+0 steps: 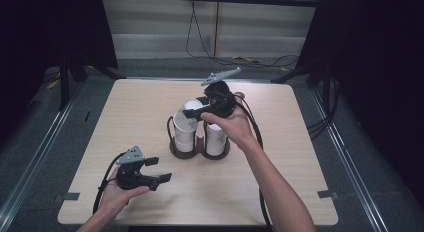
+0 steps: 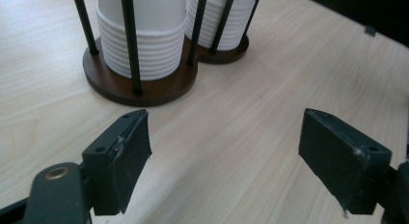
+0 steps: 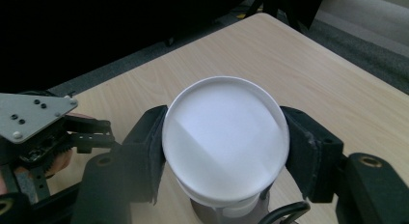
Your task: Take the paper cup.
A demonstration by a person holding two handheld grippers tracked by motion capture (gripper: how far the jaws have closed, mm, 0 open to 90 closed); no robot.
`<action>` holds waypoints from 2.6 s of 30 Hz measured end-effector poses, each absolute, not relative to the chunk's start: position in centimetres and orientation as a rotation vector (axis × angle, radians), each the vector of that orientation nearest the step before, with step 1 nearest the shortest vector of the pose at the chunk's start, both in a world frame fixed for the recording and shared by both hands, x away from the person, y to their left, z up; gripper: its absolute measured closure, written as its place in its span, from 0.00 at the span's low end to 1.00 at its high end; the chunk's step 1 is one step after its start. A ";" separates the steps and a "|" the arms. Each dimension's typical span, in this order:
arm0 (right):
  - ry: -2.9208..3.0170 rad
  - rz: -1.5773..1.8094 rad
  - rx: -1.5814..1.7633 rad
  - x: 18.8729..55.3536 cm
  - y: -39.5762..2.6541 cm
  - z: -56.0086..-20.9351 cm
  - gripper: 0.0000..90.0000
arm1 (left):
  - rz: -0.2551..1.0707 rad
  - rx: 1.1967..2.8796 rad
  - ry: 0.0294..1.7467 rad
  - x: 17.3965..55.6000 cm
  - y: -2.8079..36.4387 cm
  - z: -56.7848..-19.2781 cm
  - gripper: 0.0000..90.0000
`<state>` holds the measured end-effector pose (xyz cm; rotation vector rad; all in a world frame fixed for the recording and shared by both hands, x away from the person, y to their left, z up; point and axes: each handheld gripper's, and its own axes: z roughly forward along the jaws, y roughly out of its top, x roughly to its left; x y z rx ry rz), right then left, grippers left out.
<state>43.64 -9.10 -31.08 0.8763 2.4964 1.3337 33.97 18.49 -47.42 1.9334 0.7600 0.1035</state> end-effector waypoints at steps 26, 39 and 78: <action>2.480 1.410 0.824 38.0 -12.8 -33.1 0.43 | 0.048 1.936 0.650 35.1 14.9 -45.2 0.18; 2.495 1.489 0.867 36.4 -14.6 -36.5 0.43 | 0.048 1.920 0.611 34.6 14.2 -45.3 0.19; 2.543 1.754 0.848 34.5 -14.5 -42.2 0.43 | 0.004 1.923 0.512 33.3 13.7 -46.4 0.29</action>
